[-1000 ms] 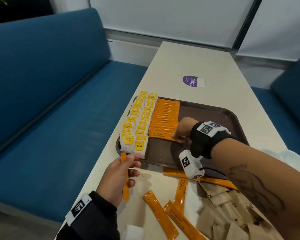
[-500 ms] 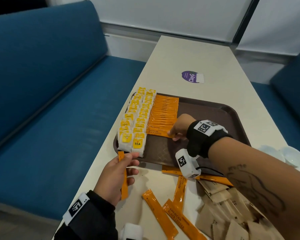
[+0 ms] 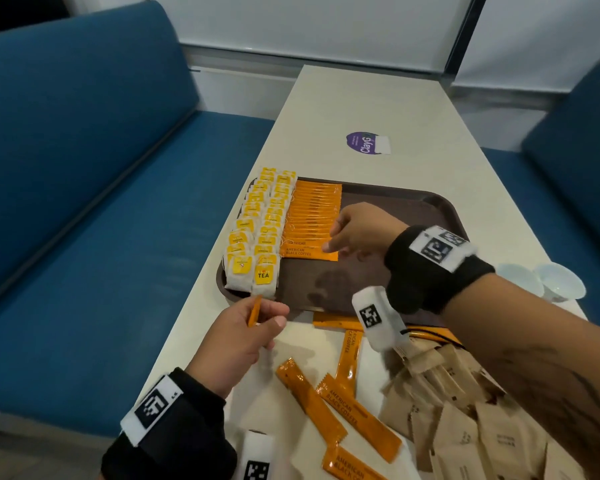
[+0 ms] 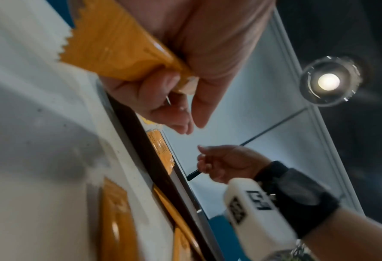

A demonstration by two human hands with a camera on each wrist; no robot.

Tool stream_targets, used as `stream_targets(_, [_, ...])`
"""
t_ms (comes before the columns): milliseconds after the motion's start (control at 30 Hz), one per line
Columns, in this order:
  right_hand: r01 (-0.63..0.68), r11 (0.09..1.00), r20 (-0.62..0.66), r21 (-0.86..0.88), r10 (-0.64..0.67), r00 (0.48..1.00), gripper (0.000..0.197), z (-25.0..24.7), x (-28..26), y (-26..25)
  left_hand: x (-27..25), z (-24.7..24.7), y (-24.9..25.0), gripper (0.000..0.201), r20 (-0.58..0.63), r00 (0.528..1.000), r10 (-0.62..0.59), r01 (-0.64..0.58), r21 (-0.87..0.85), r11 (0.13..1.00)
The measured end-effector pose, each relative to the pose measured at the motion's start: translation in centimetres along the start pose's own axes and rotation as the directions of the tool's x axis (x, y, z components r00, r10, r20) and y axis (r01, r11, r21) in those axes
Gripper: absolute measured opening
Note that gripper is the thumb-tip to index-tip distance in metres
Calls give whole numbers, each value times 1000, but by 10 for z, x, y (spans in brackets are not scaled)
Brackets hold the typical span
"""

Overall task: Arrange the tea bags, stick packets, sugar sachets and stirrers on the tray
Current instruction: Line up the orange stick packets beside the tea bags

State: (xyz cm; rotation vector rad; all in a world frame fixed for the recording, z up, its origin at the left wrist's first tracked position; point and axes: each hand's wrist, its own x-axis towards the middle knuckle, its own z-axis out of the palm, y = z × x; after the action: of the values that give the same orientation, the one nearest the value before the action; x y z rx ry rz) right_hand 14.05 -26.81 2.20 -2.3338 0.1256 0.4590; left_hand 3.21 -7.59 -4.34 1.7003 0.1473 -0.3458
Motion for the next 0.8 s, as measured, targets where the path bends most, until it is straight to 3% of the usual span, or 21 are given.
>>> stream_targets(100, [184, 978, 74, -95, -178, 981, 18, 0, -54, 6, -7, 7, -1, 13, 109, 990, 84, -110, 253, 961])
stream_targets(233, [168, 947, 278, -274, -89, 956, 23, 19, -110, 33, -18, 22, -1, 22, 262, 964, 47, -187, 541, 820])
stream_targets(400, [114, 827, 301, -550, 69, 951, 37, 58, -139, 56, -28, 41, 3, 35, 358, 933, 20, -333, 844, 421])
stream_targets(467, [118, 781, 276, -613, 71, 958, 34, 71, -141, 58, -31, 47, 5, 37, 361, 933, 11, -351, 900, 258])
stream_targets(533, [152, 744, 254, -651, 24, 967, 22, 77, -139, 55, -32, 52, 5, 38, 345, 938, -2, -341, 928, 149])
stream_targets(700, [174, 731, 212, -660, -41, 976, 23, 81, -135, 56, -33, 53, 7, 24, 321, 947, -34, -320, 947, 18])
stream_targets(800, [157, 772, 183, -616, -55, 982, 8, 82, -138, 57, -35, 52, 8, 30, 326, 940, -96, -325, 945, 25])
